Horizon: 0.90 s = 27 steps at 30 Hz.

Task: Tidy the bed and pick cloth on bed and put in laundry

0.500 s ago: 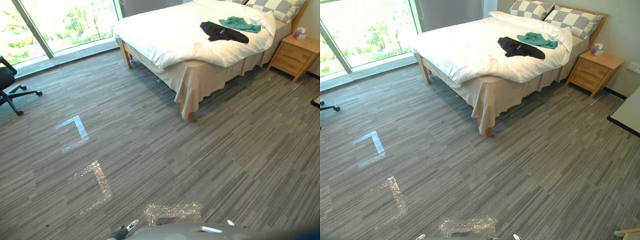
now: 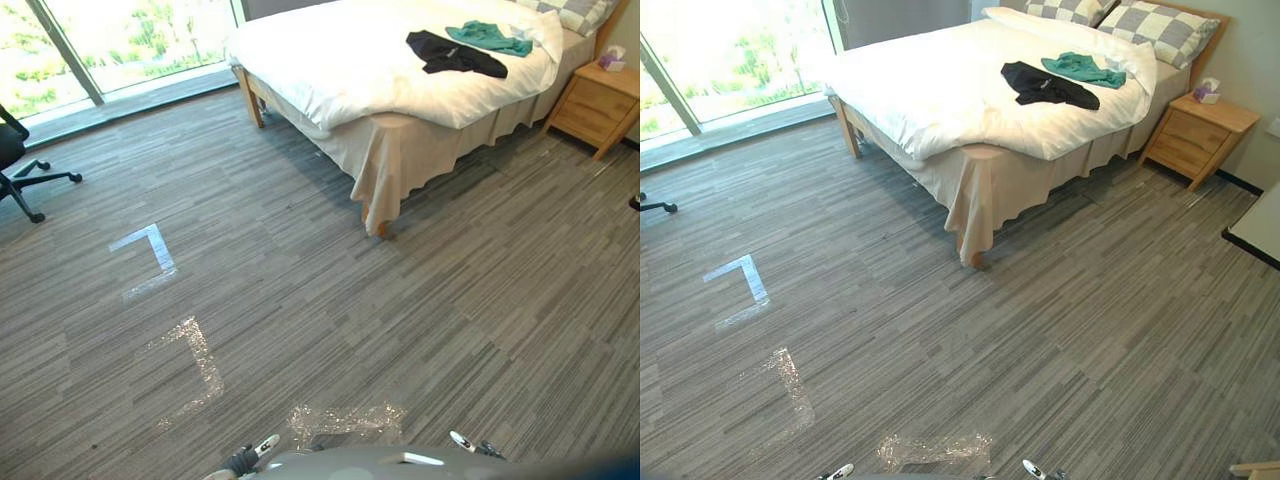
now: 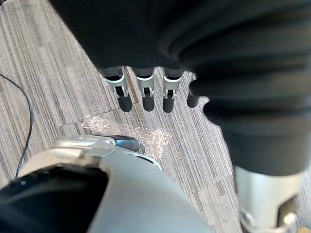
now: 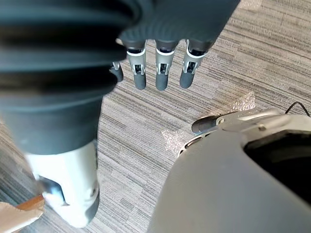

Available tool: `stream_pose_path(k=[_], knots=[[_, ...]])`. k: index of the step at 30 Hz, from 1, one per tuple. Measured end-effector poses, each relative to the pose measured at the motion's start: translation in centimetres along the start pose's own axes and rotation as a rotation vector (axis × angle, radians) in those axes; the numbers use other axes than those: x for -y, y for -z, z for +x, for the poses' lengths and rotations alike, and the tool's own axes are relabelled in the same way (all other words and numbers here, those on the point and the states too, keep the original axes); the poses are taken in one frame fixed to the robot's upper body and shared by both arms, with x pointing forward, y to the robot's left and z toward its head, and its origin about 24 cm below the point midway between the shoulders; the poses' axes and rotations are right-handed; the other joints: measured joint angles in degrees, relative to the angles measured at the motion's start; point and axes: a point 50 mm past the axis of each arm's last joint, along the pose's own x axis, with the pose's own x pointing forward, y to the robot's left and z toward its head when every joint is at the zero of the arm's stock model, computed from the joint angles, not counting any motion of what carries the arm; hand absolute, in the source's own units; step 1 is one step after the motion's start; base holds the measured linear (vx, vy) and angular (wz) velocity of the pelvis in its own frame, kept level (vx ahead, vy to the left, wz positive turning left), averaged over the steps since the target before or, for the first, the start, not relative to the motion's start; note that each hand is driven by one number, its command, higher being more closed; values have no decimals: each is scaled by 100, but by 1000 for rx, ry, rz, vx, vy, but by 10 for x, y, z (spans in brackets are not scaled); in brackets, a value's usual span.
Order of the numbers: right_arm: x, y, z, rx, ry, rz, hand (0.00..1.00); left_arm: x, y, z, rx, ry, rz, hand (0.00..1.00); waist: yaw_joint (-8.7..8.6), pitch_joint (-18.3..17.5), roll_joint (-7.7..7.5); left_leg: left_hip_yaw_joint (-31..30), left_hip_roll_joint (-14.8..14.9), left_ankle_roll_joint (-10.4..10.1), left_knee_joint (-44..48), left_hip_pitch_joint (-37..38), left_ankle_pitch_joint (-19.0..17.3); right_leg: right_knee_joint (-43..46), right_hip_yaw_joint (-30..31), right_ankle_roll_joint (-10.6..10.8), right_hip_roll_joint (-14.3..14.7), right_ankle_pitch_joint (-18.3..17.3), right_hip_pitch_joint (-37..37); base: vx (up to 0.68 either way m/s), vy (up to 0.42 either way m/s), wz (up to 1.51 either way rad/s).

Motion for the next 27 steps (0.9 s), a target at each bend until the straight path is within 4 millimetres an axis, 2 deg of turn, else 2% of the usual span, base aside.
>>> stream_pose_path(k=[10,16,20,23,24,25,27], knots=[[-3,1,0,-9,-56,-17,0,-3,-1,0,29,-30,52,0,-1,52,-73,31,6,8,-32,94,2,-97,-3,-43,19,29,160,-34,-18,0],[-5,-2,1,9,-54,-129,0,-4,-2,0,45,-34,55,0,6,57,-100,37,19,14,-34,97,5,-172,-4,-96,46,63,176,-18,-12,0],[-5,-2,1,12,-26,-109,0,-4,-4,0,46,-36,92,0,-4,92,-130,43,26,15,-33,103,4,-132,-8,-116,51,47,165,-10,-13,0],[-5,-7,1,36,13,-87,0,-1,-9,2,55,-33,107,0,-19,258,-113,159,42,72,-31,108,-10,867,49,-110,-42,-430,-320,-41,-4,-14],[-6,-11,1,51,31,-85,0,-1,-12,2,59,-34,115,0,-3,356,-128,271,33,123,-23,114,-21,1583,60,2,-136,-656,-665,-36,26,-34],[-8,-14,2,61,42,-80,0,-2,-13,2,62,-36,117,0,-22,451,-135,361,35,126,-26,130,-21,2091,28,101,-205,-725,-908,-63,40,-56],[-13,-16,3,70,52,-56,0,-6,-15,2,65,-50,121,0,-28,600,-215,628,37,162,-30,215,-55,2692,-72,111,-300,-768,-1257,-87,45,-64]])
